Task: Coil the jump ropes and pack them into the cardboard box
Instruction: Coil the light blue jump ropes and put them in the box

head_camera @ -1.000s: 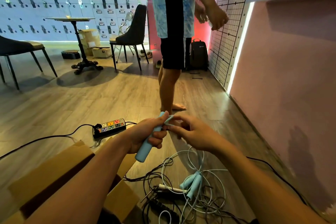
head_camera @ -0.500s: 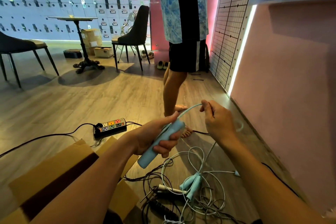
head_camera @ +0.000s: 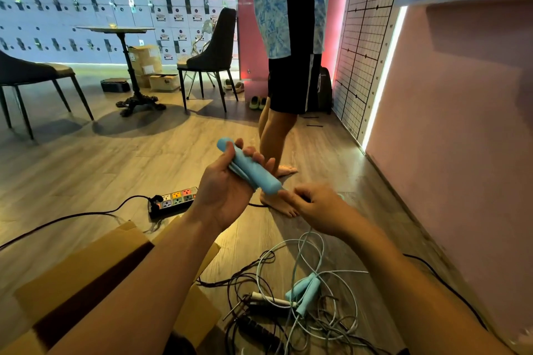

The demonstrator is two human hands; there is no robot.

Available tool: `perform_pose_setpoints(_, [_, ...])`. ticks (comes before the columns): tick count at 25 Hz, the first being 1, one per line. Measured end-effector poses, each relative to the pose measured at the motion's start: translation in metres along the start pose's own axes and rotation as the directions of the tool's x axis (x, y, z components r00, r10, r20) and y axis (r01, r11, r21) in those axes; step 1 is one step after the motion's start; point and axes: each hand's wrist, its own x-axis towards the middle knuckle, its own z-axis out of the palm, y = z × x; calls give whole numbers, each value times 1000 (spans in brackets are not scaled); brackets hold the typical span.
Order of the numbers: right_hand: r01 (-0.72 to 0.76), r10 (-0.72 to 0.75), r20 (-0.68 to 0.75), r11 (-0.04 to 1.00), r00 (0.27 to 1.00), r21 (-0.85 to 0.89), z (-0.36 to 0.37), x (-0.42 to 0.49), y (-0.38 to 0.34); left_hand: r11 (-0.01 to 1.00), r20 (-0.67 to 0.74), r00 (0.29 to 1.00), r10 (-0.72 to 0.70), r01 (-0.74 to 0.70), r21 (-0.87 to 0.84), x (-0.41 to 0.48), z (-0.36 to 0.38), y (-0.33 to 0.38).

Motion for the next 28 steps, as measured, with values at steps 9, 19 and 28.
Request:
perform_pose_setpoints(9, [77, -39, 217, 982, 975, -171, 8, -7, -16, 768, -249, 802, 544, -356, 532, 18, -22, 7])
perform_pose_setpoints(19, [399, -430, -35, 862, 902, -312, -4, -9, -8, -164, -99, 995, -20, 95, 982, 13, -34, -13])
perform_pose_setpoints(28, [330, -478, -212, 806, 852, -491, -17, -3, 7, 239, -140, 780, -609, 349, 906, -8, -11, -9])
